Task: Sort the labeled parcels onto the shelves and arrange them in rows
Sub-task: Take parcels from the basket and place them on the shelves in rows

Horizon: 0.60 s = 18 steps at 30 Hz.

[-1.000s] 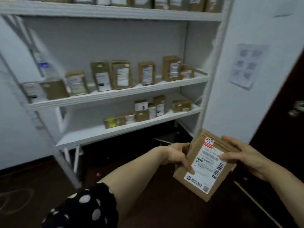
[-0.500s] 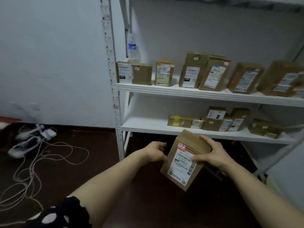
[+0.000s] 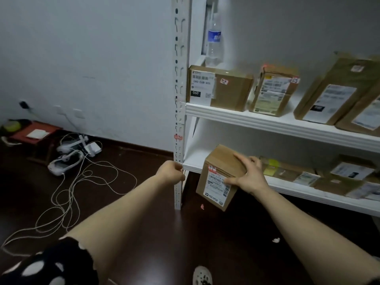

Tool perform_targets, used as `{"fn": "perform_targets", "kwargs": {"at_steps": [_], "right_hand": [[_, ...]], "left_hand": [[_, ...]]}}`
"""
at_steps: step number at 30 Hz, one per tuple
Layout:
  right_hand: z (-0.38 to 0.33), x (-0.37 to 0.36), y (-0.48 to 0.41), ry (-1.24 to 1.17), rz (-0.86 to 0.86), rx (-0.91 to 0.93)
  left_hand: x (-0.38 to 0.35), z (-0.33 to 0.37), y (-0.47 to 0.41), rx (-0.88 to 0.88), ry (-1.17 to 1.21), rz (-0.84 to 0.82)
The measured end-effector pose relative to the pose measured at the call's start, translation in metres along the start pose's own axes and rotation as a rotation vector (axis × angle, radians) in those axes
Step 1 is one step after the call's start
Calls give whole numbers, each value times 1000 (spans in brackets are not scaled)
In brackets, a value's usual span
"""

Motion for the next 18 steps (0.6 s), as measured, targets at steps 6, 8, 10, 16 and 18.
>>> {"fn": "perform_targets", "kwargs": {"at_steps": [6,8,10,16,18], "right_hand": [[14,-36,-106,21,-75,-1],[18,-48,-135,47,-98,2],[20,-59,-159,74,-119,2],[27,-93,-213,102,-179,40],[29,-102,-224,98,-185,42]], "left_hand": [[-10,27,-77,-82,-111,19],[-16,38,-101,-182,-237,32],[-25,50,-118,-297,-390,29],[-44,57,-169,-466,-706,-49],[-45,53,-186,-463,-775,-67]]}}
Point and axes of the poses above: each hand's wrist, its own y-axis away from the middle knuckle, its own x-axis out of the back of the hand, z = x × y, the point moved 8 cm from there along -y, towards the middle knuckle, and after that the axes turned 1 degree about -x, right-handed, at the moved point
